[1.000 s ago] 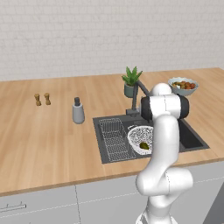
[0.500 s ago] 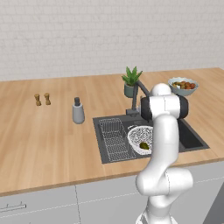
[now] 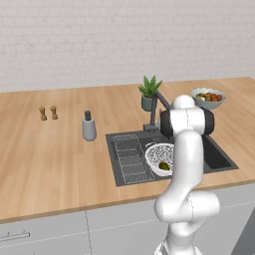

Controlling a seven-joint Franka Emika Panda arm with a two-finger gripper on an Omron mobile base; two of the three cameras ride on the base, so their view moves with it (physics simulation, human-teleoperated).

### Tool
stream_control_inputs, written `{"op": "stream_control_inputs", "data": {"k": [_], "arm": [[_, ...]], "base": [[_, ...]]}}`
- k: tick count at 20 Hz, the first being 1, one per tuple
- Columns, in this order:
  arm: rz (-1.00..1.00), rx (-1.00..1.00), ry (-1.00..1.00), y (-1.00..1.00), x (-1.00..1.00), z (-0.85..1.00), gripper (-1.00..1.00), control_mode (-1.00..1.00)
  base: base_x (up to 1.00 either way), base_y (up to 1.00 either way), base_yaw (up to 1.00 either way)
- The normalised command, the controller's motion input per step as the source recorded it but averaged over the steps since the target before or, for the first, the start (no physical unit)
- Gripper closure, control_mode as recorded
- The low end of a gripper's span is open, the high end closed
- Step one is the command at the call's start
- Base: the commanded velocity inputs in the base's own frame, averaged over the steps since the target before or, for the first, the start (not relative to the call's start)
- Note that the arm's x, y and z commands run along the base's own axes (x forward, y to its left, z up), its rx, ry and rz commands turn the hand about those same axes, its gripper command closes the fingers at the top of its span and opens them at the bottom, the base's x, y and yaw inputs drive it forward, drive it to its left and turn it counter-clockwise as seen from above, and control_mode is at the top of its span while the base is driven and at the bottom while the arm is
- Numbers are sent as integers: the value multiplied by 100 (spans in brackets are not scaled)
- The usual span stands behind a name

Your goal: Put the colander in the sink, put the kiwi in the colander, and turn on the sink faucet and pour water over the colander.

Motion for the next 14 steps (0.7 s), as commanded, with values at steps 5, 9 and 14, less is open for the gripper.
{"op": "stream_control_inputs", "data": {"k": [5, 9, 14], "arm": [[4, 0, 0, 0, 2, 0, -100, -100], [1, 0, 0, 0, 9, 0, -100, -100], [0, 0, 0, 0, 15, 0, -100, -100]], "base": [[0, 0, 0], [0, 0, 0], [0, 0, 0]]}}
